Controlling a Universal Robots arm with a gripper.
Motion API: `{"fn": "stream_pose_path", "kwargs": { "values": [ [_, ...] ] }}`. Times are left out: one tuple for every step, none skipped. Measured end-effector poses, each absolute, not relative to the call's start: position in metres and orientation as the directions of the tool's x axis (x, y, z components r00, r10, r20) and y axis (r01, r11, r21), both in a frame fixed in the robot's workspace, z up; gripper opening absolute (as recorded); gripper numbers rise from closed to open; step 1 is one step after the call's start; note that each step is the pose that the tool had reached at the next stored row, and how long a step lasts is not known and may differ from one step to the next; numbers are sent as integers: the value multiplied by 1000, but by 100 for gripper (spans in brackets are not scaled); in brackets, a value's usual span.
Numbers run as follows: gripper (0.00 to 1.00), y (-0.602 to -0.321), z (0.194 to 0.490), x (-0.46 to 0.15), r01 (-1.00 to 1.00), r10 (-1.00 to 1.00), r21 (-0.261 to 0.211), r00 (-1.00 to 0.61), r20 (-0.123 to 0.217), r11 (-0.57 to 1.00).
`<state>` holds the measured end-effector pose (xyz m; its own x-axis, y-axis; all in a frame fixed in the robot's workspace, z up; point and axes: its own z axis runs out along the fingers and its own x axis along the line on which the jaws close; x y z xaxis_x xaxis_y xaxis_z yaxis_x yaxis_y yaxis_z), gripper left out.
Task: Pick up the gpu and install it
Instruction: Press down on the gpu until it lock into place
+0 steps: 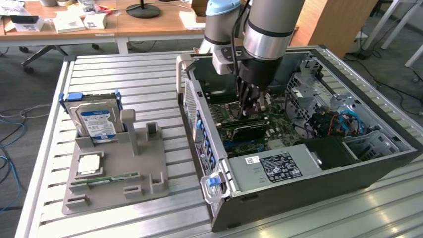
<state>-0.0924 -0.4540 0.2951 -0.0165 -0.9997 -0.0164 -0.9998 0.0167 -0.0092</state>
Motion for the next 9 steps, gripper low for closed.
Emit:
{"fn": "stream_pose_path", "kwargs": {
  "values": [
    [11,-454,295,-92,-1000,-1000,-9,-17,-16,17],
    [11,-454,295,-92,-1000,-1000,-9,-17,-17,17],
    [11,-455,295,-92,-1000,-1000,-10,-17,-17,17],
    [11,-455,295,-92,-1000,-1000,-9,-17,-17,17],
    [11,-456,295,-92,-1000,-1000,-9,-17,-17,17],
    [11,-456,295,-92,-1000,-1000,-9,-17,-17,17],
    [11,-456,295,-92,-1000,-1000,-9,-17,-17,17],
    [11,-456,294,-92,-1000,-1000,-9,-17,-17,17],
    [11,-456,293,-92,-1000,-1000,-9,-17,-17,17]
  ]
}}
